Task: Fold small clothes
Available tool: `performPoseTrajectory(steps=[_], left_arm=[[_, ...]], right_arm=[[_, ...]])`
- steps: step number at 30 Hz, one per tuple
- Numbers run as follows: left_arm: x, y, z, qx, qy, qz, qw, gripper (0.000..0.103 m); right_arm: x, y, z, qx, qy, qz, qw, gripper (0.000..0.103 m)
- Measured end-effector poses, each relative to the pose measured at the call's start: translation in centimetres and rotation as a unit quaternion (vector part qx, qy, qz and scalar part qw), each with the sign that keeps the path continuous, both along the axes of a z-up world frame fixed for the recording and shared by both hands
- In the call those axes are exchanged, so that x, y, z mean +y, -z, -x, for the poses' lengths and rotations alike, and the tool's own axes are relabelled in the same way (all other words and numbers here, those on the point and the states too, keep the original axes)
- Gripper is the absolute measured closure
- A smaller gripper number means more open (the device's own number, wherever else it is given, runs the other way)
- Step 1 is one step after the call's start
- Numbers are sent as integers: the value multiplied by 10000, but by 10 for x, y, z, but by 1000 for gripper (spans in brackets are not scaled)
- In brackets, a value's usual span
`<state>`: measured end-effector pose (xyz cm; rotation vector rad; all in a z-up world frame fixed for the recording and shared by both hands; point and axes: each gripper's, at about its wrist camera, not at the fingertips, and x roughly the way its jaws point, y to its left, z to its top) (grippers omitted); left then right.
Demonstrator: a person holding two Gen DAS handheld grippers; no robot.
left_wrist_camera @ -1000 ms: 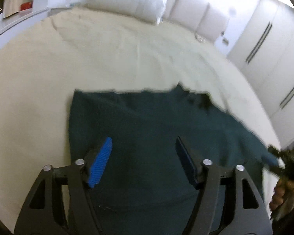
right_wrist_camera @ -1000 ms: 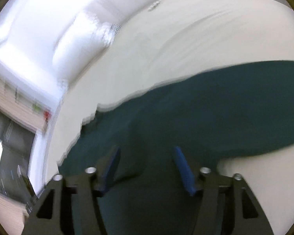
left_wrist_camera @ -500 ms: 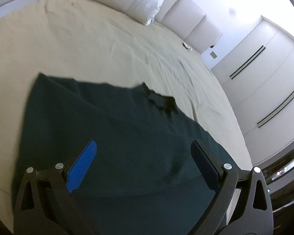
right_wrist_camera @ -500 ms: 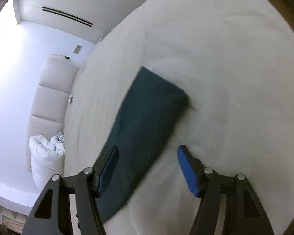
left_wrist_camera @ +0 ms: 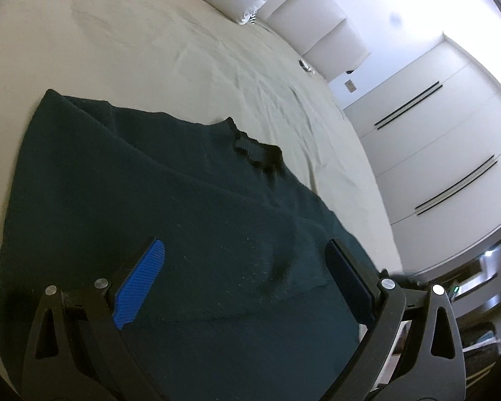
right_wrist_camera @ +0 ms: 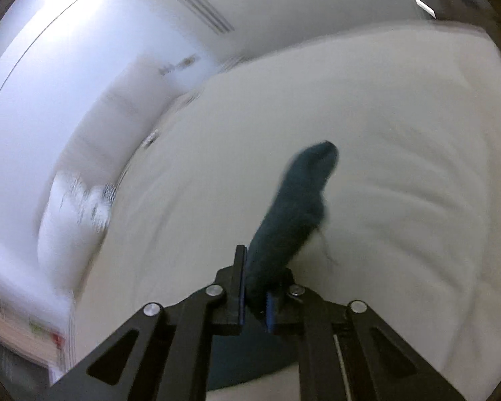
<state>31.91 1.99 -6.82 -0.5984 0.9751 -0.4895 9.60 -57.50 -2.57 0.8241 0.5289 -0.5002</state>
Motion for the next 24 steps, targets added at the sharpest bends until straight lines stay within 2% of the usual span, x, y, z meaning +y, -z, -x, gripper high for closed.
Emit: performPoseTrajectory(steps=[2,4,7,8,10,12,15,17,20,24], left_arm=[[5,0,-1,10,-20,70,10000,5],[13,1,-1,38,-57,199,9998,5],[22,6,-5,110,-106,426,9990,5],[26,7,-5,122,-116,505,9986,5],[33,10,-6,162,-138,619,9979,5],[37,13,-8,202,-121,718,9971,5],[35,21,-11,371,-29,816,9960,5],[27,27,-13,475,53,832,9954,5],[7,38,-17,695,191,700,9949,5],[-25,39,-24,804,553,388,9945,5]], right_arm=[[58,-27,-39,110,-728,639,9952,91],[130,-47,-80,203,-1580,1287,9788,92],[250,-50,-127,326,-2780,2122,9363,92],[292,-41,-140,341,-3156,2302,9199,92],[340,-23,-155,460,-3592,2433,8998,92],[379,9,-157,730,-4037,2293,8827,90],[406,50,-166,1186,-4573,1883,8610,68],[409,60,-153,1120,-4658,1794,8592,47],[393,54,-136,740,-4654,1640,8666,26],[361,45,-107,402,-4415,1156,8889,23]])
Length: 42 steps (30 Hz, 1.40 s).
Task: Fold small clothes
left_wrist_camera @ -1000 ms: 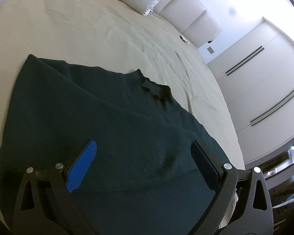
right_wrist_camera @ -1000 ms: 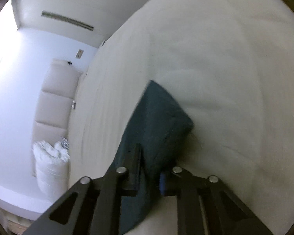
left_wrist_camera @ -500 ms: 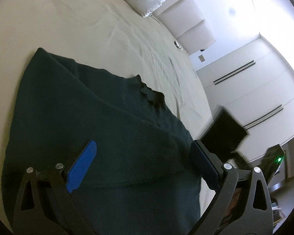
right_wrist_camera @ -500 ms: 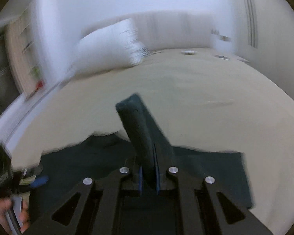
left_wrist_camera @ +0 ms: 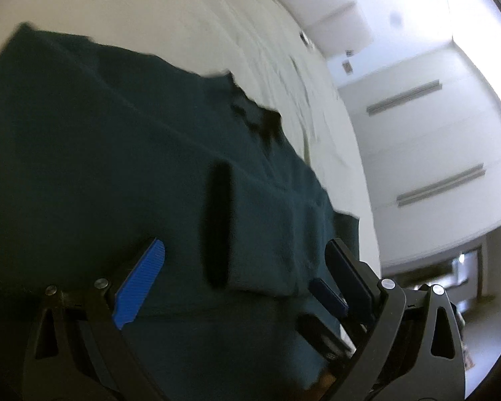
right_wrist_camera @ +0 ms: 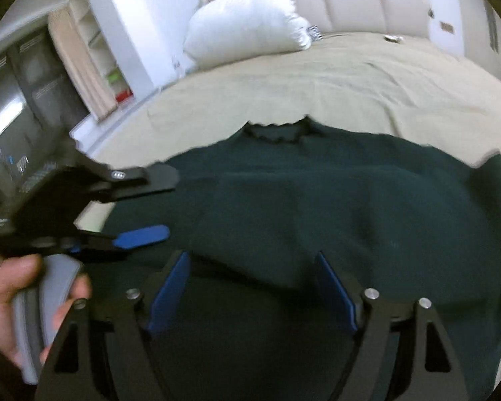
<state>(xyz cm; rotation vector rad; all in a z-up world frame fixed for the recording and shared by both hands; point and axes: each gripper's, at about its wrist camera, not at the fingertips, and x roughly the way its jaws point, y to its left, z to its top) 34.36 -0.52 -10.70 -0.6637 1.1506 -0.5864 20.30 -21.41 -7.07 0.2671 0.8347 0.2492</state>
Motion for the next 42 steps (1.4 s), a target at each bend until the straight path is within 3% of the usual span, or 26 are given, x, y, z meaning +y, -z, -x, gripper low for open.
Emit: performPoseTrajectory(steps=[5,8,10,14,20,24,32,37,39,42], left_arm=[[-39,3,-8,10,289,-750,9968,8],[-60,1,-6,37,402,-1132,9928,36],[-63,2,-7,94,352,-1294,9909,73],[-62,4,1,18,281,-1464,9888,95],[-39,-18,14,-318,43,-1233,9919,96],[-2,-31,25,-529,-350,-1174,9911,96],[35,-17,21,-413,-614,-1206,9899,96],[31,0,17,-329,-400,-1327,9898,96],[36,4,15,-304,-421,-1229,9911,96],[41,2,15,-355,-451,-1207,9910,96]], right_arm=[[-58,4,44,48,795,-1232,9892,23],[-89,13,59,170,1291,-1821,9746,23],[-106,20,68,219,1589,-2147,9634,23],[-126,29,80,188,1924,-2485,9491,23],[-135,39,83,202,2075,-2688,9404,24],[-145,41,86,117,2268,-2957,9279,24],[-170,40,87,-15,2798,-3618,8893,22],[-181,39,84,-91,2993,-4086,8622,18],[-179,36,77,-65,2950,-4165,8599,18],[-172,25,63,-85,2769,-4069,8705,18]])
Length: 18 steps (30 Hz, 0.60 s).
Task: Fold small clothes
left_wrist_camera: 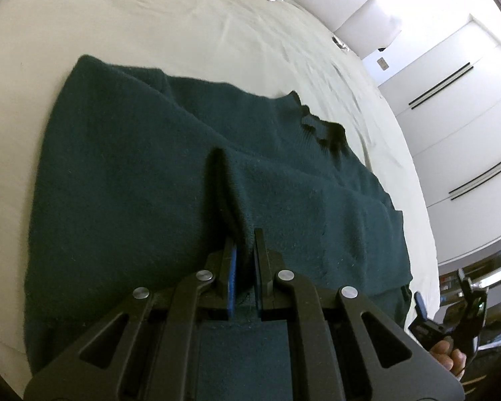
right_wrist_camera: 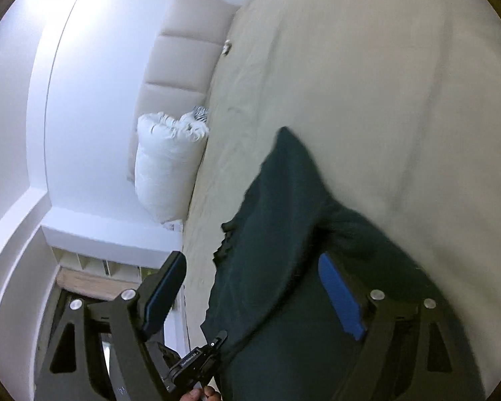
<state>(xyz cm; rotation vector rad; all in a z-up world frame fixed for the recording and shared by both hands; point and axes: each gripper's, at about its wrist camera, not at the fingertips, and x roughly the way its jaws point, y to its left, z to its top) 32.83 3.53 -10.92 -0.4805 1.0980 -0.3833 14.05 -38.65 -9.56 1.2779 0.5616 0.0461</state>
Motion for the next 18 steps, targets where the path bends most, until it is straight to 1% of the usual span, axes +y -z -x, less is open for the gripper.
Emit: performPoseTrajectory(steps=[2,5,8,10,12,13,15,16,17,18], left_arm=[[1,-2,2,-61,-11,-2,10000,96],[-1,-5,12,-125,-35,-22,9999,96],[-1,-2,17,-104,-84,12,9999,96],[4,5,14,-47,-118,160,9998,94],[11,8,12,49,-123,381,9992,94],[13,7,12,89,-111,414,9990,94],[19,-3,14,190,-218,382,9989,94],[22,-12,17,136,-329,320,9989,94],[22,-25,20,-53,-388,256,9989,94],[19,-42,23,-373,-347,146,9986,94]], right_arm=[[2,-9,-6,-106,-81,92,9999,18],[3,-26,-21,-175,-260,442,9985,18],[2,-30,-40,-17,-496,790,9956,18],[-2,-28,-53,96,-654,905,9937,19],[-10,-21,-65,346,-775,986,9915,19],[-15,-18,-70,456,-822,999,9905,19],[-24,-17,-77,419,-939,942,9902,22],[-29,-18,-79,345,-999,920,9901,22],[-33,-20,-84,261,-1076,906,9897,23],[-35,-22,-90,198,-1184,911,9886,23]])
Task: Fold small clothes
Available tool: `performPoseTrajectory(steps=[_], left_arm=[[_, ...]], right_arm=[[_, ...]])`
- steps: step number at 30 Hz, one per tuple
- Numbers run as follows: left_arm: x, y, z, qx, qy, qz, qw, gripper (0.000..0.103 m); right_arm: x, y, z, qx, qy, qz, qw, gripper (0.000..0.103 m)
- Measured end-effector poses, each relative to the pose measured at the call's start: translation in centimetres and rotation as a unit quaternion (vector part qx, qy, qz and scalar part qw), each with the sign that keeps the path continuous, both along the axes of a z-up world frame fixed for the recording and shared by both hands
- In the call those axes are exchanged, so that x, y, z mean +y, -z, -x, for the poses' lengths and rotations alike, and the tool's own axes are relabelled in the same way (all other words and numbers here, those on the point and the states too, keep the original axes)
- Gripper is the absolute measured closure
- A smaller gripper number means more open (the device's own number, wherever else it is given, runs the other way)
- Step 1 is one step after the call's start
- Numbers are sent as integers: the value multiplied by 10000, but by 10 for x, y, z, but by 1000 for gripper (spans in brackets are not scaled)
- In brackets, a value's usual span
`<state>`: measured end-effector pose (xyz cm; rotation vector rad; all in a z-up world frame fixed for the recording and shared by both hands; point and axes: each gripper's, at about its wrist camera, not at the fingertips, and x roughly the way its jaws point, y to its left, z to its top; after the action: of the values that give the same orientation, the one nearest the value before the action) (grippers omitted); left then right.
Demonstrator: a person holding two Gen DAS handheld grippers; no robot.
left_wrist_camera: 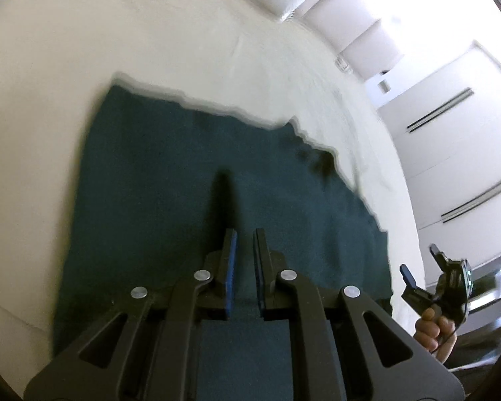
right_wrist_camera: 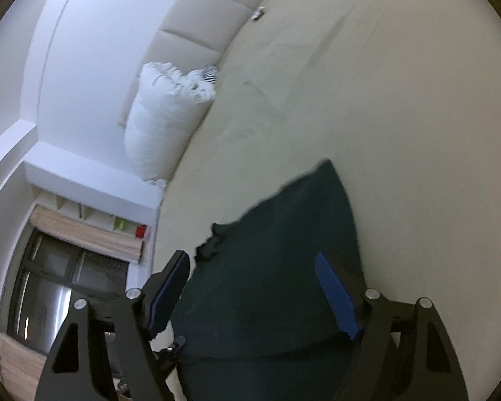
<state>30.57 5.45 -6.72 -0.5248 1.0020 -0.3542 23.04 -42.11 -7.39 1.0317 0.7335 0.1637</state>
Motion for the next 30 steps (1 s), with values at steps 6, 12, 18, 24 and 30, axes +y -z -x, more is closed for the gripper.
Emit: performPoseTrajectory(steps=[6,12,18,24,30], left_arm=[[-49,-2,-25,-303,810,-230,9960,94],[-37,47,-31,-164,962,111,9952,94],[-15,39,-8,-140,867,78,9961,94],[-18,41,-2,-127,852,205,9961,94],[24,-9,55,-271,624,181,9975,66]], right_arm=[[7,8,-51,109,-857,55,9963,33],[0,59,-61,713,-1060,-112,9917,65],[1,54,-15,558,-1339,-46,9894,66],[0,64,8,512,-1098,-23,9926,76],[15,-3,64,427,-868,1046,9898,27]])
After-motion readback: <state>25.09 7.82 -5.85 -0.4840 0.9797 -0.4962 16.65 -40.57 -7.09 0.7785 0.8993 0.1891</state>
